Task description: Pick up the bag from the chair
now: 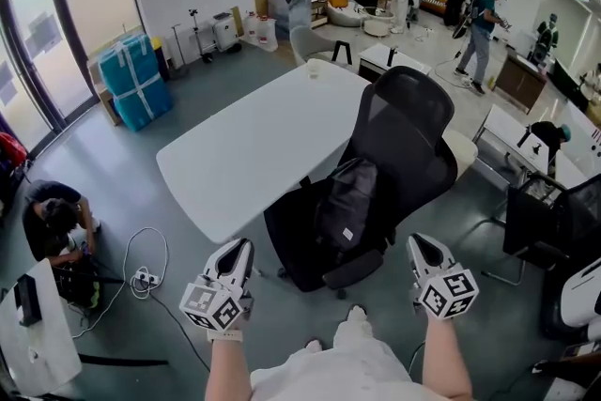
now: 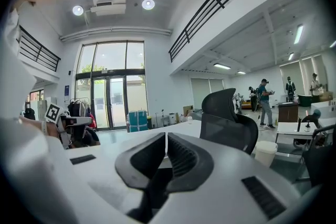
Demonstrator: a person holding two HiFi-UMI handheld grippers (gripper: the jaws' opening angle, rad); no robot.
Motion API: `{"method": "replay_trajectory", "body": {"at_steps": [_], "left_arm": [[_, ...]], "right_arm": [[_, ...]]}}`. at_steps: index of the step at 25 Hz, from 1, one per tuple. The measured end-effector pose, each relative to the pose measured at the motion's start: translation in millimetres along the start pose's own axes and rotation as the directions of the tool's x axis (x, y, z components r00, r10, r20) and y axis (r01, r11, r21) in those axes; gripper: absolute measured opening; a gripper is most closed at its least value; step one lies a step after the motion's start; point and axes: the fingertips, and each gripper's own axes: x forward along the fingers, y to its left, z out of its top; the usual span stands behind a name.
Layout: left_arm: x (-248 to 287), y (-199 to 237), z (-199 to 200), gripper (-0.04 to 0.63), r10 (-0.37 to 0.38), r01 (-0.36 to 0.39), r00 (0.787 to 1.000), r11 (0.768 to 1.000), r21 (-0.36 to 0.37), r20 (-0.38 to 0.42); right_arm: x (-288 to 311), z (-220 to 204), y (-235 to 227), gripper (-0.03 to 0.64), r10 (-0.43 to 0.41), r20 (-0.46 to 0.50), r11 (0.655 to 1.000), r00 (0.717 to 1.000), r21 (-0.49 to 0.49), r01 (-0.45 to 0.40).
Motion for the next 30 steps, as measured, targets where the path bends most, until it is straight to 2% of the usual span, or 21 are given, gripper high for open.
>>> {"method": "replay_trajectory", "body": {"at_steps": [7, 18, 19, 20, 22, 26, 30], "left_arm": [[43.4, 17.8, -5.5, 0.048, 0.020, -0.020, 1.000, 1.000, -0.006, -0.014], [138.7, 30.4, -7.2, 0.048, 0.072, -0.072, 0.997, 0.997, -0.009, -0.029], [146.6, 30.0, -8.6, 0.048, 0.077, -0.077, 0.997, 0.997, -0.012, -0.032], [154.6, 29.6, -10.6, 0.048, 0.080, -0.081, 0.996, 0.997, -0.014, -0.036], [170.4, 28.1, -16.3, 0.048, 0.086, -0.086, 0.995, 0.996, -0.015, -0.046], [203.9, 20.4, -34.7, 0.048, 0.067, -0.068, 0.995, 0.998, -0.007, -0.075], [242.8, 6.5, -58.7, 0.048, 0.004, -0.005, 0.994, 1.000, -0.008, -0.110]], "right_arm": [[53.3, -1.0, -29.3, 0.020, 0.018, -0.024, 1.000, 1.000, -0.003, -0.018], [151.6, -12.2, -90.9, 0.025, 0.104, -0.097, 0.994, 0.990, -0.031, -0.107], [160.0, -15.2, -95.9, 0.037, 0.113, -0.110, 0.993, 0.988, -0.033, -0.117], [168.2, -18.3, -100.6, 0.090, 0.121, -0.122, 0.991, 0.985, -0.033, -0.126], [183.8, -25.0, -109.3, 0.109, 0.140, -0.144, 0.989, 0.980, -0.029, -0.145], [210.2, -42.6, -120.3, 0.109, 0.179, -0.180, 0.983, 0.967, -0.015, -0.185], [230.8, -62.0, -127.4, 0.126, 0.203, -0.217, 0.978, 0.955, -0.012, -0.210]]}}
